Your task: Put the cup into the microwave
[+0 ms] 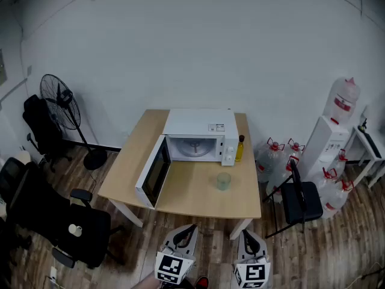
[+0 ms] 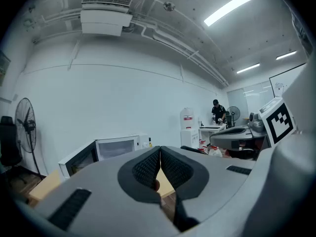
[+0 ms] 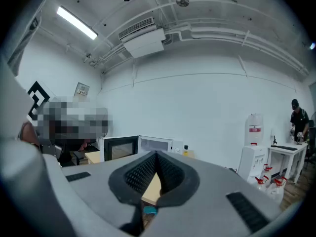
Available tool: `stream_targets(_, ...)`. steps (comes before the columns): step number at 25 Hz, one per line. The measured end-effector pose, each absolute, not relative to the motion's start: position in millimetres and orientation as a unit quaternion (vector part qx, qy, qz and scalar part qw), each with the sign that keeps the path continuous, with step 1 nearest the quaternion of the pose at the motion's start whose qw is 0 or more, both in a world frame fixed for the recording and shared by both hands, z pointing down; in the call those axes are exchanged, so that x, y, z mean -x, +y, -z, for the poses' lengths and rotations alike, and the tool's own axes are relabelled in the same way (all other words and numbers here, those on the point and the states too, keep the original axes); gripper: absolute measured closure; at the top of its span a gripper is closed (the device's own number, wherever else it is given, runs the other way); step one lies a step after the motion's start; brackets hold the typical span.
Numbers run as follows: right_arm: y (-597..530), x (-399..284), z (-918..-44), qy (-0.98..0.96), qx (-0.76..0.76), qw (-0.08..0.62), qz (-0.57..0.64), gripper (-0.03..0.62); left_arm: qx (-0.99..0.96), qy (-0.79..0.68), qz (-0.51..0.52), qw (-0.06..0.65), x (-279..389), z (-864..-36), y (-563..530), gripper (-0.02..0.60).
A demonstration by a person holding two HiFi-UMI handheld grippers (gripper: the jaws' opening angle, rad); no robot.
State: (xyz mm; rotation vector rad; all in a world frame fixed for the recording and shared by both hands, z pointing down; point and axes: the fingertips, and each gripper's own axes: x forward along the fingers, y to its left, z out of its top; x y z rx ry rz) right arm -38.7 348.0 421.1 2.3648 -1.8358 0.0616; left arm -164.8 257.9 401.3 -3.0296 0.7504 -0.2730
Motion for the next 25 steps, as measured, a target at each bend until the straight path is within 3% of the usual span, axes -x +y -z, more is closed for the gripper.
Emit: stream_targets(25, 276.3, -9.9, -438.7, -0.626, -0.776, 0.061, -0.042, 0.577, 0.961, 0.253, 0.107, -0.008, 116.4, -421.9, 187.3, 0.558)
